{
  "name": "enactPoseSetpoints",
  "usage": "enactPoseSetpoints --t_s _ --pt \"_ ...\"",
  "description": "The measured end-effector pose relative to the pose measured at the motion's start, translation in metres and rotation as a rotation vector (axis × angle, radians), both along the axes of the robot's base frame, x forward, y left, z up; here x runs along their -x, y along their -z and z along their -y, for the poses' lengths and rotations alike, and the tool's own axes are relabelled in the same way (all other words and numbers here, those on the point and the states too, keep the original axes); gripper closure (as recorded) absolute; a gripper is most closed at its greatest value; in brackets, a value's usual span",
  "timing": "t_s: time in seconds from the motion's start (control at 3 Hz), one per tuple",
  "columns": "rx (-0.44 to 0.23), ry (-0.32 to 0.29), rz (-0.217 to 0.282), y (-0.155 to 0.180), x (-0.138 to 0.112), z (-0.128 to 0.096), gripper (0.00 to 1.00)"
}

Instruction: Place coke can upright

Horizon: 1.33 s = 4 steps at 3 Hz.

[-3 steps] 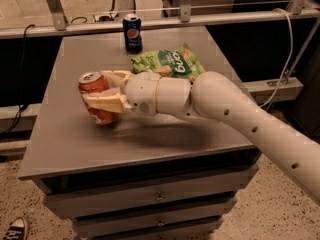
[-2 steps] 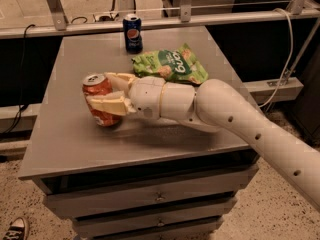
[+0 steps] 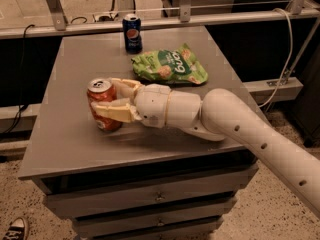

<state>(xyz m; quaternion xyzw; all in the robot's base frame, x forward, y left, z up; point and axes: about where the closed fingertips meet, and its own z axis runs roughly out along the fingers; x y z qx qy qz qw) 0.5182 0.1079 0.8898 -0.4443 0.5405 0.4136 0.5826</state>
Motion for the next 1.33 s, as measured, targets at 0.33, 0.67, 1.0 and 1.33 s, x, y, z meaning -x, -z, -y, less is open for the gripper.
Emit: enactPoseSetpoints --t_s 0.33,0.67,1.0,1.33 --pt "-0.009 -0.005 -0.008 0.006 0.009 0.005 0.3" --pt "-0.008 -0.016 -0.012 0.008 0.014 0.008 0.07" --pt "0.043 -0.051 -0.014 -0.002 0.015 0.014 0.0" --pt "0.134 -0.104 -0.027 -0.015 0.018 0.036 0.0"
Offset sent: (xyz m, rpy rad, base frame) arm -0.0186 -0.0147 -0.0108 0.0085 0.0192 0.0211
